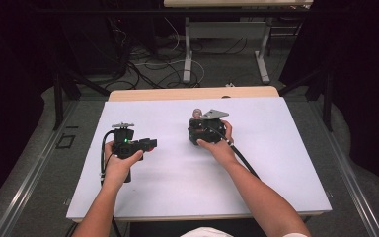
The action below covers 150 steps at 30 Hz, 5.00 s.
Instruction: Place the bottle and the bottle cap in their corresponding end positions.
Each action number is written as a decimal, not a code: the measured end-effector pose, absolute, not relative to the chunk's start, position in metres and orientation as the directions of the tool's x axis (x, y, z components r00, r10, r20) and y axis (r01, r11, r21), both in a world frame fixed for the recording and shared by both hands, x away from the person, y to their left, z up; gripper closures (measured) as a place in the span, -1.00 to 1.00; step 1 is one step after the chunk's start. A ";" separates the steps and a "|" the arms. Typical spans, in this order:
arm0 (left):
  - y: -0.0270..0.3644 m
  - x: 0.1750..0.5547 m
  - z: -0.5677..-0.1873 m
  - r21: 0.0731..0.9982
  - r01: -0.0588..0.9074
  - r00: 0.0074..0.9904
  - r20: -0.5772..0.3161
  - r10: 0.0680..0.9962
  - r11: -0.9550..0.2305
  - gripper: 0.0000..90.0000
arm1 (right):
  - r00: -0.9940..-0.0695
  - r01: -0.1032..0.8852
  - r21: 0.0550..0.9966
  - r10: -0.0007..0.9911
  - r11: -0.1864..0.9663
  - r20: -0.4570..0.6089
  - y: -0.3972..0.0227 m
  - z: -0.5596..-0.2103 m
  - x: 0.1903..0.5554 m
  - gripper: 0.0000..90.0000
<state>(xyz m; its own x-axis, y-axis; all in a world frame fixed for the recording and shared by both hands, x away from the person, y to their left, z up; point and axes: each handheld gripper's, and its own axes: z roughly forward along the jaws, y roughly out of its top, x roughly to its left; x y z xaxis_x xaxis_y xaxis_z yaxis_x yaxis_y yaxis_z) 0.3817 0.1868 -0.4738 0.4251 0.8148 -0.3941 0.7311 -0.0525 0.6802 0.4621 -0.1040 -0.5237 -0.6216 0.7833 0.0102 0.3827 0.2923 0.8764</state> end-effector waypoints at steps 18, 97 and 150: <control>0.184 0.382 -0.474 0.674 0.737 0.423 -0.402 0.812 -0.050 0.37 | -0.624 0.388 0.878 0.781 0.281 0.026 -0.104 -0.523 0.462 -0.62; 0.039 0.367 -0.548 0.669 0.633 0.684 -0.249 0.686 -0.389 0.37 | -0.507 0.586 0.769 0.856 0.254 0.104 -0.212 -0.535 0.381 -0.98; 0.176 0.377 -0.502 0.766 0.600 0.546 -0.179 0.819 -0.232 -0.99 | -0.473 0.576 0.781 0.878 0.242 0.077 -0.231 -0.519 0.373 -0.98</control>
<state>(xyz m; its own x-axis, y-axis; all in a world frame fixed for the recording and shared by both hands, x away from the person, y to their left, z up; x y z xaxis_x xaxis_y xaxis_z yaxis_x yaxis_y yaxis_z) 0.3773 0.1761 -0.5025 0.5458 0.8186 -0.1791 0.5996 -0.2323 0.7658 0.3727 -0.2314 -0.5187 -0.4728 0.8778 0.0772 0.5764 0.2418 0.7806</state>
